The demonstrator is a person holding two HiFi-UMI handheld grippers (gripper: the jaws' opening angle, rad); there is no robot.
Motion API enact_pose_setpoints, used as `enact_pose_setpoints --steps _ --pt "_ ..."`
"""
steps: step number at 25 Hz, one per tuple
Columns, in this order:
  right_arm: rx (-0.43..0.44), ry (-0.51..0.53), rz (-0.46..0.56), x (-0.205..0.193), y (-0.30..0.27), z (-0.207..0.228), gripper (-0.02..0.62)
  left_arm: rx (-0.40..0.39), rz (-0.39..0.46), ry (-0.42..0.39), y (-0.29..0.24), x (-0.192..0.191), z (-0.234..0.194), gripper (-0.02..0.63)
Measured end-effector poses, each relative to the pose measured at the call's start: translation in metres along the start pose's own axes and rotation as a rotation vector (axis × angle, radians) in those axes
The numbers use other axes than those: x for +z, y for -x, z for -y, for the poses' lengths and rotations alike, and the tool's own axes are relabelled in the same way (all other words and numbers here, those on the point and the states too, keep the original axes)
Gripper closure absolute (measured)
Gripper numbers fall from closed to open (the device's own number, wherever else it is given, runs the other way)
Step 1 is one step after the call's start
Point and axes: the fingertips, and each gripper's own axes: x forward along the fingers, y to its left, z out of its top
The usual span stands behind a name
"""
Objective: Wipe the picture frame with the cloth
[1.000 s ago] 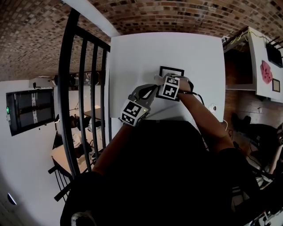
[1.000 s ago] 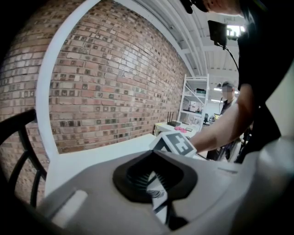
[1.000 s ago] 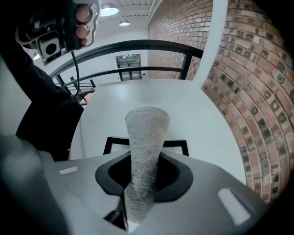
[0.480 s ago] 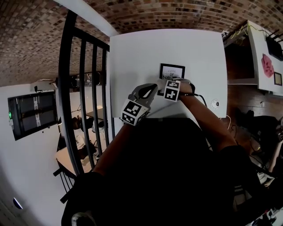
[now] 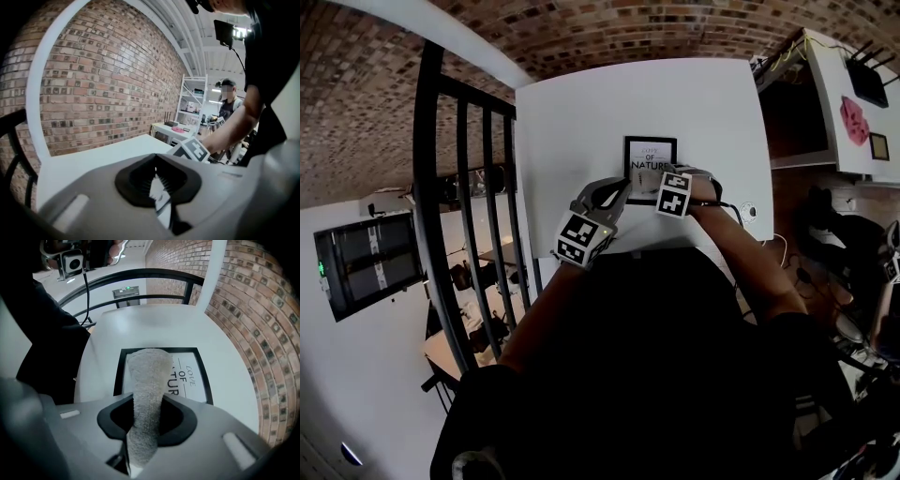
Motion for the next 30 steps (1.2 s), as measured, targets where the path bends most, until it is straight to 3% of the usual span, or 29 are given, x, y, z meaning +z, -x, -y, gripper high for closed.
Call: enact_pose_setpoints --steps 10,24,30 --pt "-0.021 -0.045 -0.016 -0.022 0.013 0.008 0.494 -0.001 0.001 -0.012 -0.008 -0.001 0.001 0.604" --pt "0.058 0.07 0.061 0.073 0.002 -0.021 0.494 0.091 -0.021 0.02 0.018 -0.015 -0.023 0.604" --pt "0.099 0.08 0.014 0.07 -0.015 -0.04 0.494 0.087 -0.026 0.04 0.02 -0.021 -0.023 0.604"
